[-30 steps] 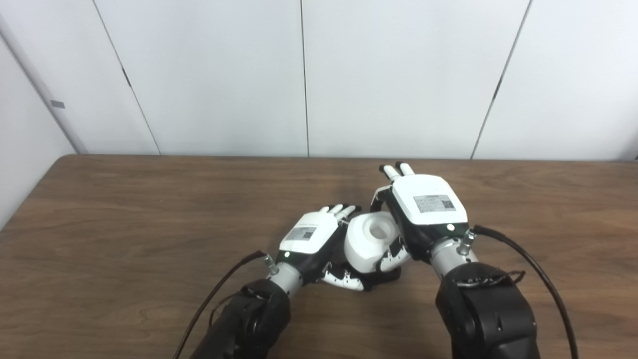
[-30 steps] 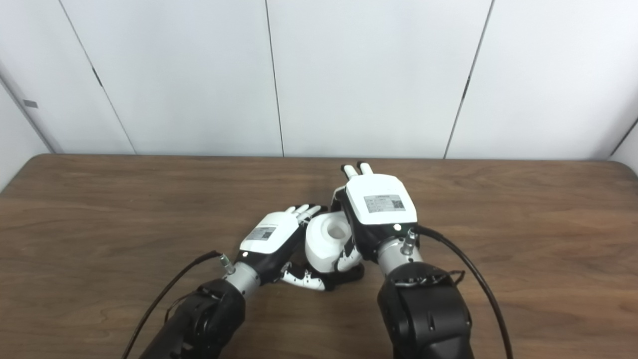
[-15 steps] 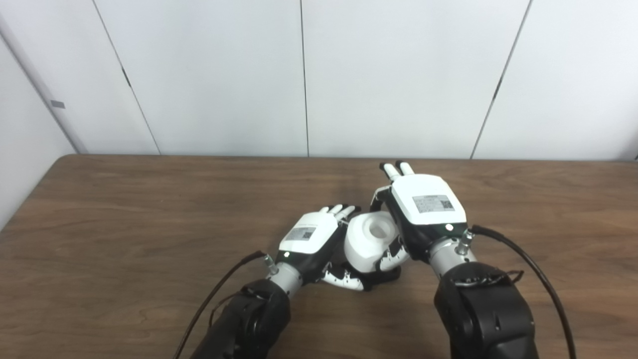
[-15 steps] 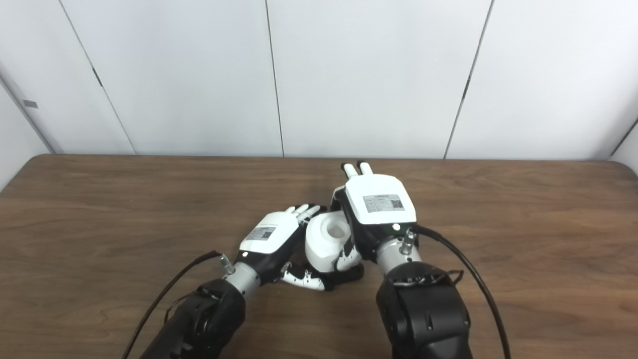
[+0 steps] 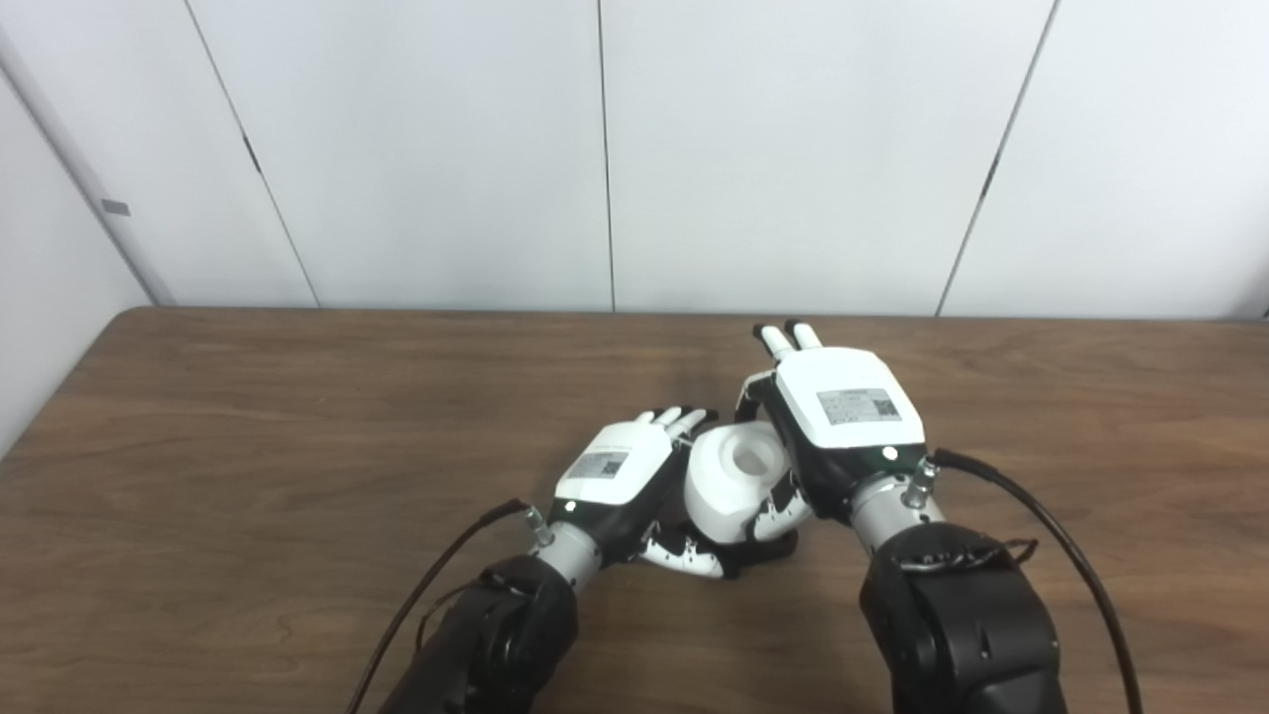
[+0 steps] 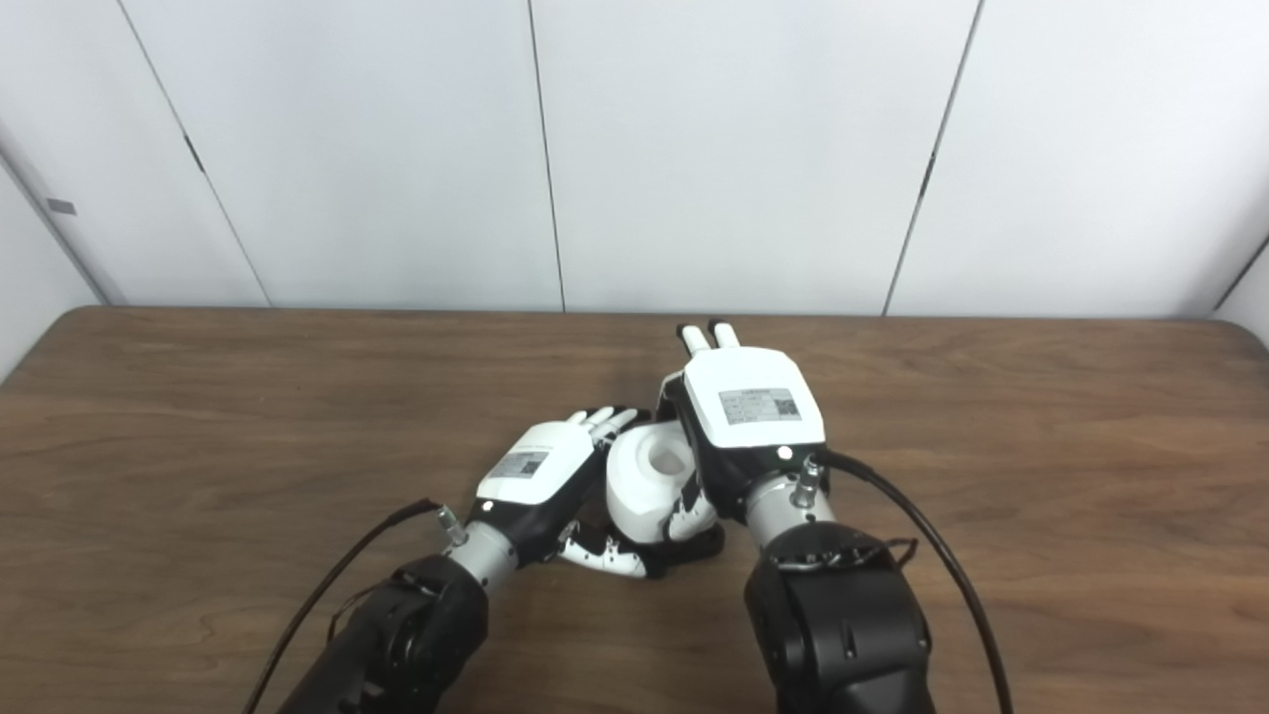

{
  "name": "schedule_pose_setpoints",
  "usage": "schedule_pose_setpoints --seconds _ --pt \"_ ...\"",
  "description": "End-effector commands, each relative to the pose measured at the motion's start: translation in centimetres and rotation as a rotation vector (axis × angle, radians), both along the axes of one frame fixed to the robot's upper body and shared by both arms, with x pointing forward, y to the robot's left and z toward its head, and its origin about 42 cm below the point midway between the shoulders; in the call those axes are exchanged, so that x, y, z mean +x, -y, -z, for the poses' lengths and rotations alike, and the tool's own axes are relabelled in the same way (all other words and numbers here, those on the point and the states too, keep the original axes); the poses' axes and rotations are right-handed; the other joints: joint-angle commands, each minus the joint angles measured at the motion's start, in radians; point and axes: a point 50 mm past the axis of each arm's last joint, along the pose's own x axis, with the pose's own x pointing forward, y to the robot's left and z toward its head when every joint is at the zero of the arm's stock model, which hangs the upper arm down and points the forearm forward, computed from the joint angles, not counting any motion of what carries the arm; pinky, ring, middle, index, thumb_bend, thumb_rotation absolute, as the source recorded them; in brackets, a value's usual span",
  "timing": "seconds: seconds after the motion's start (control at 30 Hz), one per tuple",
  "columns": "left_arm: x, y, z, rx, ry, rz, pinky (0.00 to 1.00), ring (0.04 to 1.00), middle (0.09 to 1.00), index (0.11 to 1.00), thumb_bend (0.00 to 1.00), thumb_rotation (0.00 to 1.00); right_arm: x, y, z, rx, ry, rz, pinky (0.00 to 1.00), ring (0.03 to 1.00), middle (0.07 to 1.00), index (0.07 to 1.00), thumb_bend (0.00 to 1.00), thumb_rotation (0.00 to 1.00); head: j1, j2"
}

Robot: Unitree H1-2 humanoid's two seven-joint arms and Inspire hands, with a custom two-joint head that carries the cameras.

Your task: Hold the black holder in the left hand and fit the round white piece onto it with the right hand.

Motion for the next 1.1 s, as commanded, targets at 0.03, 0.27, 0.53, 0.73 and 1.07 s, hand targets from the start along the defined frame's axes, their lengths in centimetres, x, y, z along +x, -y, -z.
schedule_pose_setpoints --seconds 0.03,0.27,0.53,0.73,1.07 --pt "0.4 1.0 -1.9 -0.043 0.083 0.024 1.0 0.985 0.964 0.48 0.52 0.05 0.1 -0.3 2.5 -0.032 -0.134 -0.012 0.7 1.0 0.975 0.491 0.52 0.14 0.001 0.001" --pt "0.5 1.0 -1.8 -0.041 0.088 0.023 1.0 0.982 0.96 0.479 0.52 0.05 0.1 -0.4 2.6 -0.023 -0.138 -0.005 0.7 1.0 0.975 0.491 0.52 0.14 -0.001 -0.006" --pt "0.6 0.9 -1.7 -0.049 0.082 0.025 1.0 0.986 0.963 0.48 0.52 0.05 -0.8 -0.1 2.7 -0.03 -0.131 -0.012 0.66 0.998 0.973 0.49 0.52 0.14 -0.005 -0.009" --pt "0.6 1.0 -1.7 -0.048 0.084 0.025 1.0 0.986 0.962 0.48 0.52 0.05 -1.2 0.2 2.8 -0.018 -0.127 -0.017 0.66 0.998 0.969 0.489 0.52 0.14 -0.007 -0.011" --pt "0.7 0.9 -1.7 -0.051 0.087 0.026 1.0 0.983 0.961 0.48 0.52 0.05 -1.5 0.3 2.9 -0.016 -0.127 -0.021 0.68 1.0 0.971 0.489 0.52 0.14 -0.008 -0.013"
